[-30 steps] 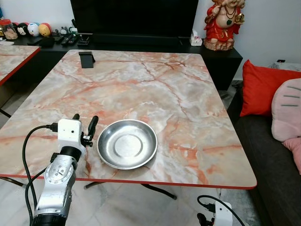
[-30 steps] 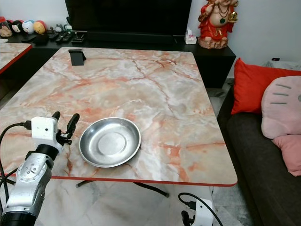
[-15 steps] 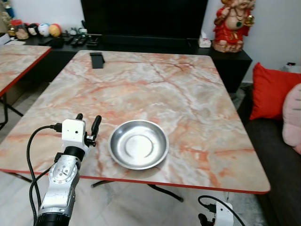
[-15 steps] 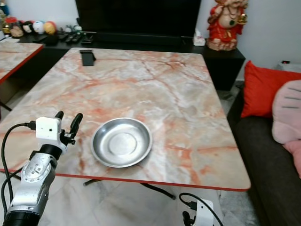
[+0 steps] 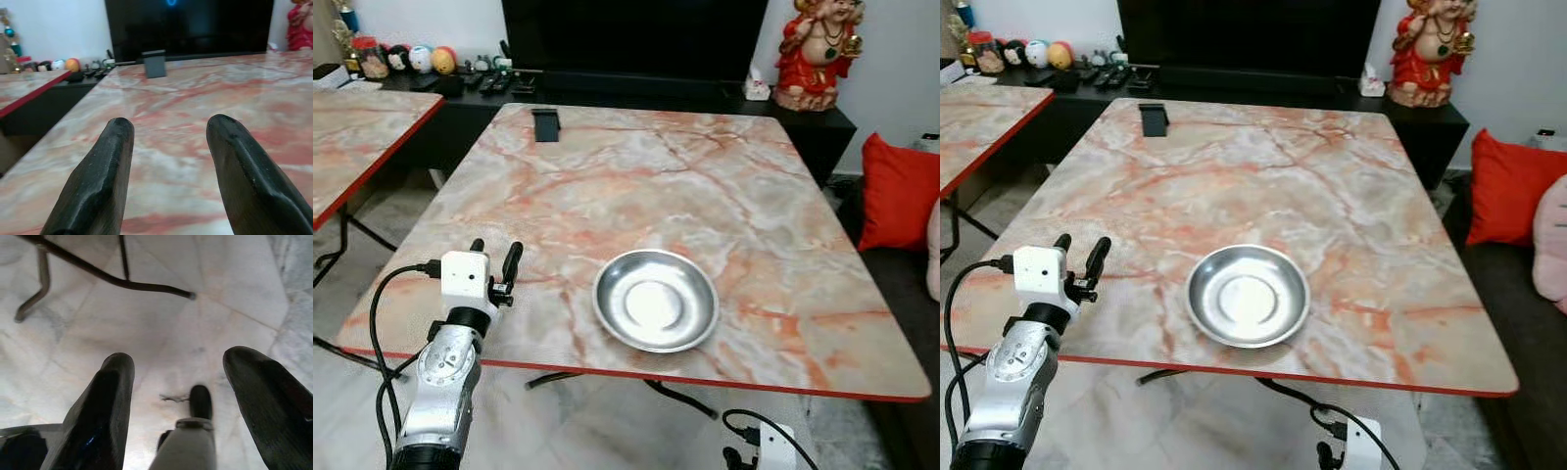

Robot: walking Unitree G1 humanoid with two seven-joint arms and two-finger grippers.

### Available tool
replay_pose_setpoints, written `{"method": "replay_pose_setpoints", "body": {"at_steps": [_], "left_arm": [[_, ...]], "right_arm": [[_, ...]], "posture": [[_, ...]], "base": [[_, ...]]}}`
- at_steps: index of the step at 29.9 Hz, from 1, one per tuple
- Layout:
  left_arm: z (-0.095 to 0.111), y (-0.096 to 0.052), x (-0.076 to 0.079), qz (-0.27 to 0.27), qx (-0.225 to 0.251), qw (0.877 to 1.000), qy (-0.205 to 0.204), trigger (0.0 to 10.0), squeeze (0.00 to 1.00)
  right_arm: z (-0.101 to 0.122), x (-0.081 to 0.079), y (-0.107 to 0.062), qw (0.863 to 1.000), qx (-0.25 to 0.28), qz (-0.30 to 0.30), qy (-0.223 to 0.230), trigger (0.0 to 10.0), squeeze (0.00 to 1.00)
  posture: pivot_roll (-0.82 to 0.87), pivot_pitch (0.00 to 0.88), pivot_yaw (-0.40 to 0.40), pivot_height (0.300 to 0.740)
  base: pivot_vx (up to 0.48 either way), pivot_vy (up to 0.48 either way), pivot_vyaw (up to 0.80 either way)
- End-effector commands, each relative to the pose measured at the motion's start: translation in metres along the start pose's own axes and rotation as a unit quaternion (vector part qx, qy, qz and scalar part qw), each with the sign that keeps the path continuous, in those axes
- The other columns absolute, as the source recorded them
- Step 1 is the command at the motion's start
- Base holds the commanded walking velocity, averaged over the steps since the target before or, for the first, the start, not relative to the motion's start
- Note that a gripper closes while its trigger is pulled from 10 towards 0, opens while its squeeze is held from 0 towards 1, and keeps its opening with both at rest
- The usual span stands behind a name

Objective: Setting the table

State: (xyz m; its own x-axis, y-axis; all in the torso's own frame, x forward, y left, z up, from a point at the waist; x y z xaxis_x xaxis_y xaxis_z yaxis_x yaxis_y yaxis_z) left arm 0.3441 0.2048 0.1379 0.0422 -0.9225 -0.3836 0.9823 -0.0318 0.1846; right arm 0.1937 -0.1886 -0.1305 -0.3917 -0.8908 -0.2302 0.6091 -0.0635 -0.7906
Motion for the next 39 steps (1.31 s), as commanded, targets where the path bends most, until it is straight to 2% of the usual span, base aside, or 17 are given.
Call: {"method": "replay_pose_setpoints", "body": {"at_steps": [1,9,24,32,39], "left_arm": [[-0.002,0.001,-0.001,0.010,-0.004,1.000,-0.008,10.0,0.00],[-0.002,-0.001,0.006,0.000,-0.004,1.000,-0.004,10.0,0.00],[-0.006,-0.002,0.001,0.013,-0.014,1.000,-0.005,10.0,0.00],[-0.018,-0.011,-0.004,0.028,-0.035,0.999,-0.010,10.0,0.00],[-0.013,-0.013,-0.009,0.038,-0.028,0.999,-0.009,10.0,0.00]], "right_arm": [[0.003,0.002,0.000,1.000,0.006,-0.004,0.005,10.0,0.00],[0.004,0.003,0.000,1.000,0.005,-0.010,0.004,10.0,0.00],[0.007,-0.001,0.001,1.000,0.010,-0.002,0.009,10.0,0.00],[0.006,0.000,0.001,1.000,0.008,-0.002,0.006,10.0,0.00],[0.008,0.000,0.001,1.000,0.013,0.003,-0.015,10.0,0.00]], "posture": [[-0.01,0.000,-0.016,0.740],[0.00,0.000,-0.010,0.740],[0.01,0.000,-0.010,0.740],[0.02,0.000,-0.009,0.740],[0.02,0.000,-0.012,0.740]], "base": [[0.000,0.480,0.00],[0.000,0.480,0.00],[0.000,0.480,0.00],[0.000,0.480,0.00],[0.000,0.480,0.22]]}}
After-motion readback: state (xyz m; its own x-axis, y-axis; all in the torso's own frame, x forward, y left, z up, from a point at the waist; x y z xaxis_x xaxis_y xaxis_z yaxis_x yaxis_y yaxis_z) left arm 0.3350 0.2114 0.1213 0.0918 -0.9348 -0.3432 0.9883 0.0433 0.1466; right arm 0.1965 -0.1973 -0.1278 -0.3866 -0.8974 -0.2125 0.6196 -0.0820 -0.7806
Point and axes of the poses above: a point about 5 cm out from each wrist's last joint towards the gripper, its own y axis pointing out of the wrist towards the gripper, its own z axis along the axis of the wrist's last joint, x = y × z, the point moved 5 cm from there along y, pointing out of the wrist towards the gripper, and after that the axes turned 15 degrees about y, right-handed, at the moved point
